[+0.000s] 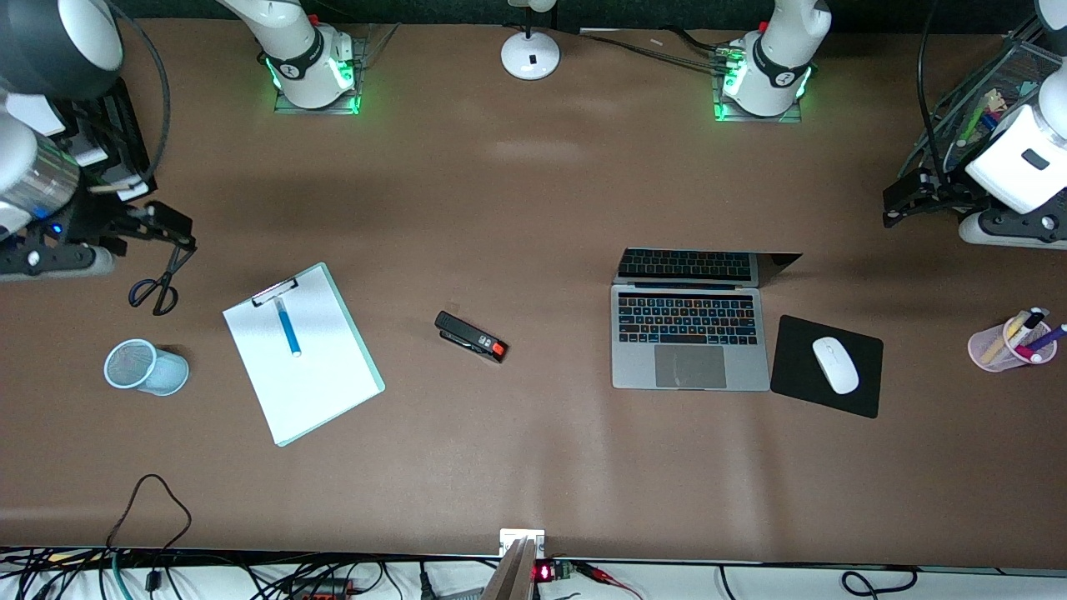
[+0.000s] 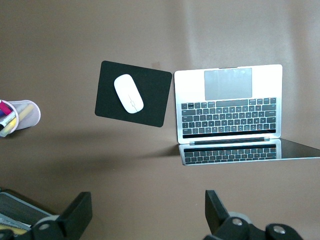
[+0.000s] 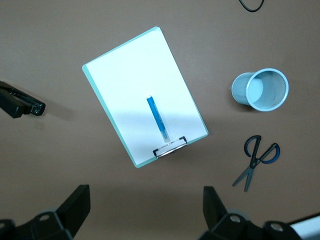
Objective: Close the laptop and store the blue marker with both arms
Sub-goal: 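Move the right gripper toward the blue marker on the clipboard, then grasp the blue marker with the right gripper while the left gripper reaches the laptop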
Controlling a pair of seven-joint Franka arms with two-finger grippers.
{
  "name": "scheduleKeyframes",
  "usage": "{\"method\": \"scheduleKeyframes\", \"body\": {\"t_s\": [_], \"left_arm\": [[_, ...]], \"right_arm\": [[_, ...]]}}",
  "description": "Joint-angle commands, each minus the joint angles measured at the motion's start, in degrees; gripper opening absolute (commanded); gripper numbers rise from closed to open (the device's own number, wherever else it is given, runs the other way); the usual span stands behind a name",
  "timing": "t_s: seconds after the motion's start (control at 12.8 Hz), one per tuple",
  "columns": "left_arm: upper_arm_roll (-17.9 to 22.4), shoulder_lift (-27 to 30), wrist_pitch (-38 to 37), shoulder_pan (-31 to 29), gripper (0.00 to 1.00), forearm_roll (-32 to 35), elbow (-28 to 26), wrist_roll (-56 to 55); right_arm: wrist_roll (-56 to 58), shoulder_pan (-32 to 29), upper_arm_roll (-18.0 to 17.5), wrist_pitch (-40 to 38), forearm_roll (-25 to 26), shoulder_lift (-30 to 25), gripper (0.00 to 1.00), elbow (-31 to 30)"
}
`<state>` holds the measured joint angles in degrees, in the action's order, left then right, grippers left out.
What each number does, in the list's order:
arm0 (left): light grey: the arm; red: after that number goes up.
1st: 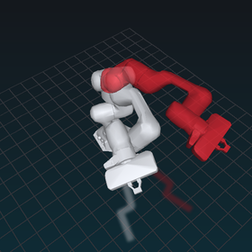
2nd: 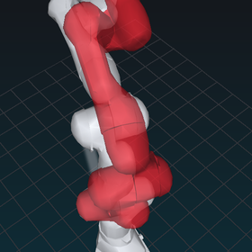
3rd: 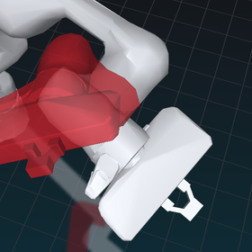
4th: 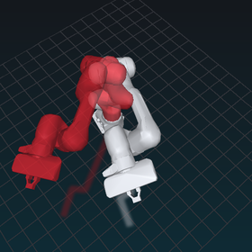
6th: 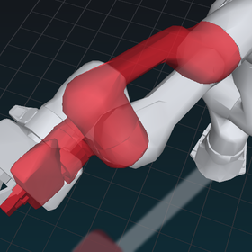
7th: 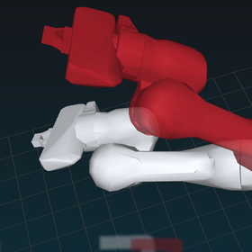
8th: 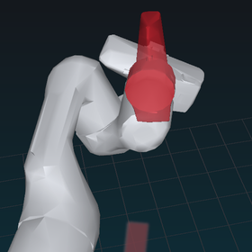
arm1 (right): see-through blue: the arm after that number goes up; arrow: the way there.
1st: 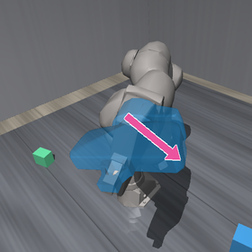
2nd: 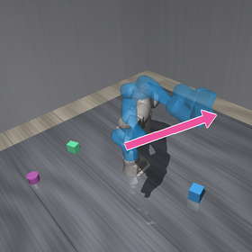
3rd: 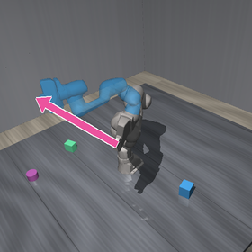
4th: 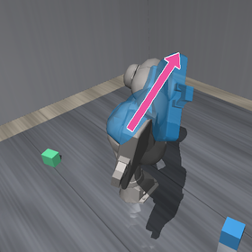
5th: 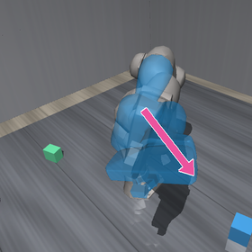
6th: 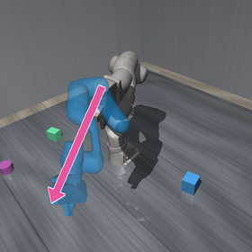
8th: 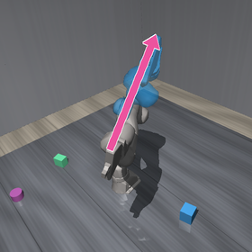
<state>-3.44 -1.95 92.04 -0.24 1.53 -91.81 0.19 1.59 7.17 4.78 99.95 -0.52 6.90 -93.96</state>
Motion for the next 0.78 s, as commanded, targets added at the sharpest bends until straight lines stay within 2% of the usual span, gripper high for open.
{"method": "scheduleKeyframes", "body": {"t_s": [0.0, 0.08, 0.16, 0.23, 0.31, 0.39, 0.7], "left_arm": [[-0.08, -3.83, -0.46, -0.63, 0.80, -0.56, 2.59, 0.77], [-0.08, -4.54, -1.94, -0.99, 0.56, -0.74, 3.82, 0.86], [-0.08, -5.33, -4.13, -1.08, 0.41, -0.74, 5.40, 0.95], [-0.34, -6.12, -5.80, -0.99, 0.14, -0.83, 6.81, 0.95], [-0.43, -6.13, -5.82, -0.90, 0.05, -1.00, 6.91, 1.04], [-0.43, -6.13, -5.91, -0.99, 0.00, -1.00, 6.91, 1.04], [-1.21, -6.13, -7.13, 0.06, 0.00, -1.18, 6.21, 0.69]], "right_arm": [[0.96, 0.21, 0.05, 4.44, -0.19, 4.94, 1.00, 1.23], [1.14, 0.82, -0.03, 5.95, 0.08, 6.79, 1.00, 0.97], [1.75, 1.70, -0.03, 8.40, 0.08, 8.63, 1.00, 0.36], [3.58, 1.79, -0.03, 10.08, -0.44, 10.39, 1.00, -0.08], [6.56, 1.79, -0.03, 12.27, -0.45, 11.89, 1.00, -0.87], [9.98, 1.79, -0.03, 15.51, -0.53, 13.30, 1.00, -1.92], [13.07, 2.58, -0.12, 21.68, -0.45, 19.80, 1.00, -2.90]]}}
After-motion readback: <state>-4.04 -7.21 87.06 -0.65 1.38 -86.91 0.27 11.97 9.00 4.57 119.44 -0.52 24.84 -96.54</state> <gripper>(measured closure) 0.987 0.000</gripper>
